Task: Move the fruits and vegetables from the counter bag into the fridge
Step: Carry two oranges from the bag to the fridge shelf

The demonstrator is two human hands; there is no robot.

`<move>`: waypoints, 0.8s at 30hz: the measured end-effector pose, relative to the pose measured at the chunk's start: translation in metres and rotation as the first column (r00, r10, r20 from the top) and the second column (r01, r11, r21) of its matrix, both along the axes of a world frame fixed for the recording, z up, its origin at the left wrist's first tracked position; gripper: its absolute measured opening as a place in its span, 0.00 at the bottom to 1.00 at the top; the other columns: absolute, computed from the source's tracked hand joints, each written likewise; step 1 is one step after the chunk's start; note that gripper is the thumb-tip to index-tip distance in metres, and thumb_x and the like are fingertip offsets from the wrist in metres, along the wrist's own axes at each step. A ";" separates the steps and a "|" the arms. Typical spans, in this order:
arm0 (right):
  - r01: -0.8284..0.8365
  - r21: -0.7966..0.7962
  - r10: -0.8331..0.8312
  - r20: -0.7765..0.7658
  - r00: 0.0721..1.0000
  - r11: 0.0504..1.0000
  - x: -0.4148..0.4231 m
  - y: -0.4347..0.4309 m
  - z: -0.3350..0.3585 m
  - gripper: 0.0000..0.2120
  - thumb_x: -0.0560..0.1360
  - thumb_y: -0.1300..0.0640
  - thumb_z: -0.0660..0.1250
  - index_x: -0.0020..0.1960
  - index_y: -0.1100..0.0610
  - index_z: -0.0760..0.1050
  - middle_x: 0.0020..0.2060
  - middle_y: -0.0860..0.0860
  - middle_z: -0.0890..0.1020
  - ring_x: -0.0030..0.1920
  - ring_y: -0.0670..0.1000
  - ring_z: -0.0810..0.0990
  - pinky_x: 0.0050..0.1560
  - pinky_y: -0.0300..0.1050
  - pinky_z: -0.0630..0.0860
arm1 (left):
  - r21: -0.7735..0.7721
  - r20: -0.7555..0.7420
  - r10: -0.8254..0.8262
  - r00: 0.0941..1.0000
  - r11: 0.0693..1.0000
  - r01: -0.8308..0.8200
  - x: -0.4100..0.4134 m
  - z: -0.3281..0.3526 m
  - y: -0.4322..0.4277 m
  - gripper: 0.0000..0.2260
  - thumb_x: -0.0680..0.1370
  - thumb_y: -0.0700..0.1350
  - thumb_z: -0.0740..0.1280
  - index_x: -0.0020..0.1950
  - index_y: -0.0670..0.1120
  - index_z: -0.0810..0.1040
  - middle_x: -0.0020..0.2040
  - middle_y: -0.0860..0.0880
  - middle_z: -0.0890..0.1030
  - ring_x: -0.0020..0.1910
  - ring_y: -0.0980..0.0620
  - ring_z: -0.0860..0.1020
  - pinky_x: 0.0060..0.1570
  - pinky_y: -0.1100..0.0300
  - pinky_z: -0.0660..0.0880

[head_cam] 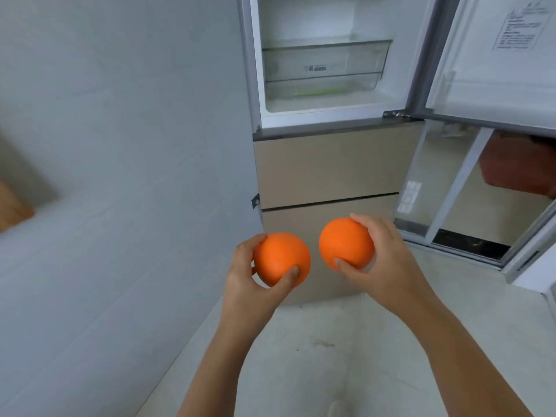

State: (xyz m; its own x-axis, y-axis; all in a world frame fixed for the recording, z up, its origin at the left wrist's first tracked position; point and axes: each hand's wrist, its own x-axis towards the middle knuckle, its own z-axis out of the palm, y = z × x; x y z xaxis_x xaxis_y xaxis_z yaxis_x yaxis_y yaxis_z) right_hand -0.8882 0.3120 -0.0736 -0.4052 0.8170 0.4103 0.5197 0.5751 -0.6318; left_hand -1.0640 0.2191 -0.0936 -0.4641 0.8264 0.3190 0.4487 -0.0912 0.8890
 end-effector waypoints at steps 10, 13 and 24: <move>0.023 0.093 -0.024 0.012 1.000 0.995 0.002 0.206 0.035 0.34 0.65 0.55 0.75 0.66 0.56 0.65 0.63 0.56 0.68 0.58 0.55 0.69 0.50 0.45 0.66 | 0.067 -0.048 -0.035 0.998 0.997 0.038 -0.005 0.035 0.212 0.25 0.66 0.52 0.75 0.55 0.66 0.64 0.54 0.68 0.67 0.53 0.62 0.71 0.42 0.70 0.70; 0.001 0.113 -0.001 -0.003 1.000 0.994 -0.007 0.252 0.043 0.34 0.65 0.55 0.76 0.66 0.56 0.65 0.63 0.56 0.69 0.56 0.52 0.68 0.49 0.45 0.67 | 0.073 -0.068 -0.030 0.997 0.997 0.035 -0.010 0.040 0.255 0.26 0.65 0.52 0.76 0.54 0.67 0.63 0.54 0.69 0.66 0.52 0.66 0.70 0.38 0.74 0.70; 0.042 0.169 -0.033 -0.058 0.998 0.985 -0.053 0.387 0.056 0.33 0.63 0.57 0.77 0.64 0.54 0.67 0.56 0.46 0.67 0.54 0.46 0.67 0.48 0.30 0.61 | 0.132 -0.069 -0.092 0.993 0.986 0.101 -0.064 0.062 0.401 0.26 0.65 0.56 0.74 0.57 0.65 0.65 0.56 0.66 0.68 0.55 0.63 0.71 0.42 0.73 0.71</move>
State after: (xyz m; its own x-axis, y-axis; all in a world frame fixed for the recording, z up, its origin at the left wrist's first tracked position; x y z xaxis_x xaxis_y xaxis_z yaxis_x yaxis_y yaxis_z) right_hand -0.9413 0.6989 -0.0172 -0.3486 0.7479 0.5649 0.5106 0.6570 -0.5546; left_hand -1.1284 0.6201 -0.0312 -0.3597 0.8135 0.4570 0.4865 -0.2544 0.8358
